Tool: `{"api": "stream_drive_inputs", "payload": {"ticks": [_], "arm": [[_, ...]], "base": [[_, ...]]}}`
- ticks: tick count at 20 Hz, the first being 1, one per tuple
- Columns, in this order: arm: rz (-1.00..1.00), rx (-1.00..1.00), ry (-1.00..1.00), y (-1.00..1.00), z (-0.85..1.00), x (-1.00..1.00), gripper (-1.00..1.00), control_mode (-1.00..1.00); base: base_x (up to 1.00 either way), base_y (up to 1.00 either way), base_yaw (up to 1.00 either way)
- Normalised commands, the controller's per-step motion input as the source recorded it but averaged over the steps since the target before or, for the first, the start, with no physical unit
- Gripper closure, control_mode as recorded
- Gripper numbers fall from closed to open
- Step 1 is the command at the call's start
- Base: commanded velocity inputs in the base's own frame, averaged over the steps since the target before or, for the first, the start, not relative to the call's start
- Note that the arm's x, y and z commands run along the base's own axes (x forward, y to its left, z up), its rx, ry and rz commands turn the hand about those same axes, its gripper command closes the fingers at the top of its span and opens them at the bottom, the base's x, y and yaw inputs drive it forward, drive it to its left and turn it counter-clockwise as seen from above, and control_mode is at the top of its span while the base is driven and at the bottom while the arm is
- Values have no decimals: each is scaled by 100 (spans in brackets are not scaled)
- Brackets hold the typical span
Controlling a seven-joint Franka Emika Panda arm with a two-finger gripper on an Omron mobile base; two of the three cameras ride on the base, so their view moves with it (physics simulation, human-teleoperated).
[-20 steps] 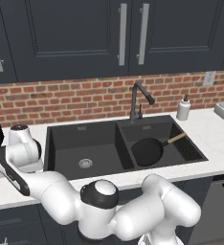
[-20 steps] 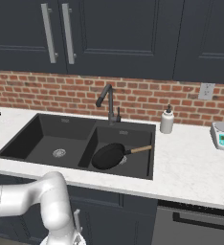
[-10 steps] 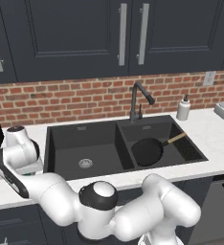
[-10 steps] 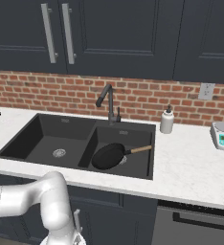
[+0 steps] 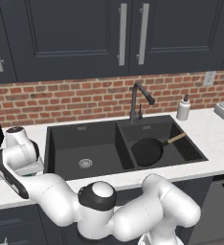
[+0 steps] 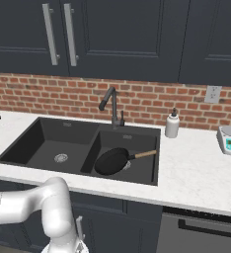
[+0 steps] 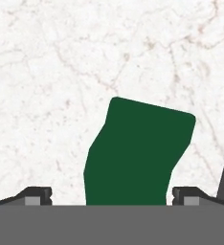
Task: Pick the pan and sponge and place them into the sink. Then turn on the water.
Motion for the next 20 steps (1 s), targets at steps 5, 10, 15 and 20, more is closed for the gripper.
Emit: {"api": "stream_drive_inputs", "payload": {"ticks": [5, 10, 15, 20], "arm": [[-2, 0, 0, -2, -2, 0, -100, -100], [0, 0, 0, 0, -24, 0, -100, -100], [0, 0, 3, 0, -34, 0, -100, -100], [0, 0, 4, 0, -28, 0, -100, -100]], "base": [[0, 0, 0], [0, 0, 0], [0, 0, 0], [0, 0, 0]]}}
